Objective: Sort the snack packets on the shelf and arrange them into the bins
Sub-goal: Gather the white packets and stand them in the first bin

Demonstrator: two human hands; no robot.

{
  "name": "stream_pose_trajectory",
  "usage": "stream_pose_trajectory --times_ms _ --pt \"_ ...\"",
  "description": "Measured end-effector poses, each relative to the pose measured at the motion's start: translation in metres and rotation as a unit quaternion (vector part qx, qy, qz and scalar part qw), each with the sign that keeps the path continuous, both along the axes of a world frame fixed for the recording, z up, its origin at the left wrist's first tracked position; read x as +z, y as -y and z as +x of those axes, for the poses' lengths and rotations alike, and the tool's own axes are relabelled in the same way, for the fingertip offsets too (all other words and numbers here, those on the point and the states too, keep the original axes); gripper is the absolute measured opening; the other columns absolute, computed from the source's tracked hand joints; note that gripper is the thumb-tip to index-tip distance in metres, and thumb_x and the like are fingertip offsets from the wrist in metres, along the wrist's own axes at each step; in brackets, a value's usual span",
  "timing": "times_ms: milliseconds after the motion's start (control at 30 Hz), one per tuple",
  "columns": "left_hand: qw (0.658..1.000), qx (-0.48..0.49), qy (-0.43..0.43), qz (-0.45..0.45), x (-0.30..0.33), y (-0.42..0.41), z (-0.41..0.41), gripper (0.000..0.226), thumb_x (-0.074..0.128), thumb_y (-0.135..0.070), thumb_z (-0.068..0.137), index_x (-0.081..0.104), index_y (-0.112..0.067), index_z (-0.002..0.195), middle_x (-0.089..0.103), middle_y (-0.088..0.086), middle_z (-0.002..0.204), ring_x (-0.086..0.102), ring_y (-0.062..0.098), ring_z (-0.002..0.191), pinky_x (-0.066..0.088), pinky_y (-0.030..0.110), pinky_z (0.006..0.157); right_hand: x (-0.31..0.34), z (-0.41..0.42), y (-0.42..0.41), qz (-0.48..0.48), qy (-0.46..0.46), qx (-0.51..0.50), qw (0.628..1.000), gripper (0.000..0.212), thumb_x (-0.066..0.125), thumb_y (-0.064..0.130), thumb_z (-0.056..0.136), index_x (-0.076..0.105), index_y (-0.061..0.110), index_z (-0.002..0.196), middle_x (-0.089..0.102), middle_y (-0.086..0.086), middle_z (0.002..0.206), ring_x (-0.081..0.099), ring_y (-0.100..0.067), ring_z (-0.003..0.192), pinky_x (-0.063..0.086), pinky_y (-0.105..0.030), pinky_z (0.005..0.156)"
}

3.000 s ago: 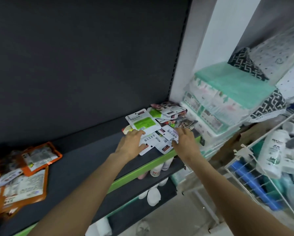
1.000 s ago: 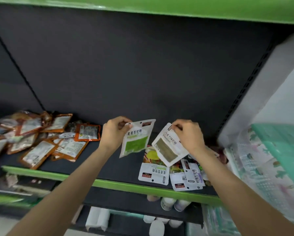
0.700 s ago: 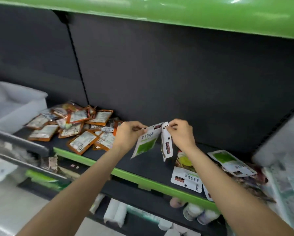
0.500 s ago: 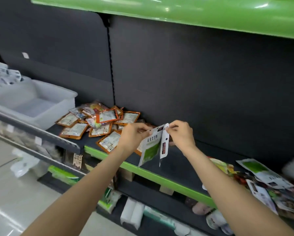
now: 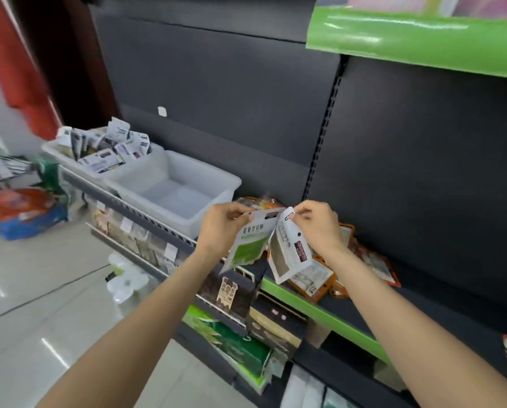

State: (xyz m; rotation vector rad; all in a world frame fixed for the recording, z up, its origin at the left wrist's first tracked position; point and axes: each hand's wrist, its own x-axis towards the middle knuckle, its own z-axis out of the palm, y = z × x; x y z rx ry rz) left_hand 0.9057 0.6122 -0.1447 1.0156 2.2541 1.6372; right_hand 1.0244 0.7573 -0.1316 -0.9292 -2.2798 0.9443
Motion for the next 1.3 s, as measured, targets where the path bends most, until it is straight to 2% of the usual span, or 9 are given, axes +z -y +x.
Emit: stream_pose_trajectory --times_ms 133,233,367,500,667,900,1033,1200,1300 --pt "0.999 0.046 0.008 0.002 -0.002 0.025 -0.063 0.008 0.067 -0.012 0.086 0.074 -0.016 0.086 0.071 -0.001 0.08 0.066 0.014 0.079 0.055 0.036 0.078 0.0 -0.067 0.011 0.017 0.02 0.033 0.999 0.008 0.065 0.016 0.087 0.066 0.021 0.08 0.071 0.0 0.092 0.066 -0.015 0.091 0.054 -0.033 0.079" --pt "0.998 0.067 0.019 0.007 -0.004 0.037 -0.115 0.008 0.067 -0.012 0.086 0.074 -0.015 0.086 0.071 -0.002 0.08 0.068 0.016 0.081 0.055 0.042 0.081 0.002 -0.122 0.014 0.027 0.019 0.05 0.998 0.02 0.066 0.018 0.086 0.062 0.031 0.071 0.071 0.003 0.086 0.067 -0.015 0.087 0.056 -0.04 0.077" --pt "0.995 0.102 0.011 0.009 0.007 0.049 -0.192 0.011 0.065 -0.013 0.087 0.071 -0.02 0.082 0.072 0.002 0.083 0.067 0.022 0.079 0.056 0.042 0.076 0.015 -0.205 0.019 0.034 0.004 0.076 0.997 0.017 0.064 0.019 0.085 0.064 0.03 0.072 0.072 0.004 0.087 0.066 -0.014 0.089 0.054 -0.038 0.08" --pt "0.991 0.122 0.037 0.035 0.026 0.059 -0.255 0.016 0.062 -0.012 0.09 0.068 -0.023 0.08 0.072 0.006 0.085 0.068 0.029 0.084 0.058 0.048 0.07 0.03 -0.281 0.021 0.029 -0.011 0.095 0.995 0.022 0.065 0.02 0.083 0.061 0.032 0.065 0.072 0.004 0.084 0.066 -0.017 0.089 0.056 -0.043 0.075" --pt "0.988 0.151 0.007 0.031 0.038 0.072 -0.327 0.012 0.064 -0.015 0.089 0.07 -0.022 0.083 0.072 0.001 0.085 0.068 0.018 0.082 0.057 0.039 0.077 0.036 -0.355 0.036 0.035 -0.001 0.121 0.992 0.012 0.062 0.021 0.086 0.065 0.027 0.076 0.07 0.005 0.084 0.065 -0.018 0.086 0.055 -0.041 0.075" --pt "0.985 0.172 -0.019 0.026 0.033 0.104 -0.433 0.011 0.064 -0.015 0.089 0.071 -0.022 0.085 0.071 -0.002 0.082 0.064 0.01 0.073 0.05 0.024 0.063 0.032 -0.457 0.073 0.058 0.001 0.125 0.99 0.012 0.063 0.023 0.087 0.066 0.028 0.077 0.07 0.008 0.083 0.064 -0.015 0.086 0.053 -0.034 0.073" --pt "0.985 0.166 -0.015 0.044 0.03 0.127 -0.502 0.011 0.063 -0.014 0.089 0.073 -0.019 0.09 0.071 -0.001 0.084 0.065 0.01 0.077 0.048 0.015 0.066 0.03 -0.518 0.098 0.079 -0.001 0.086 0.993 0.009 0.061 0.023 0.088 0.069 0.025 0.084 0.07 0.008 0.086 0.063 -0.017 0.088 0.047 -0.03 0.07" --pt "0.993 0.112 0.006 0.046 0.028 0.157 -0.585 0.02 0.063 -0.013 0.089 0.069 -0.03 0.081 0.072 -0.002 0.089 0.067 0.017 0.087 0.054 0.036 0.082 0.024 -0.583 0.133 0.076 -0.017 0.041 0.996 0.012 0.061 0.023 0.089 0.068 0.027 0.081 0.07 0.01 0.082 0.064 -0.017 0.085 0.052 -0.034 0.071" --pt "0.992 0.119 -0.013 0.046 0.03 0.17 -0.624 0.021 0.062 -0.011 0.089 0.068 -0.029 0.08 0.067 -0.013 0.08 0.065 0.013 0.083 0.05 0.023 0.074 0.02 -0.617 0.149 0.071 -0.042 0.034 0.996 0.012 0.061 0.023 0.089 0.068 0.027 0.08 0.07 0.01 0.079 0.065 -0.017 0.082 0.054 -0.041 0.073"
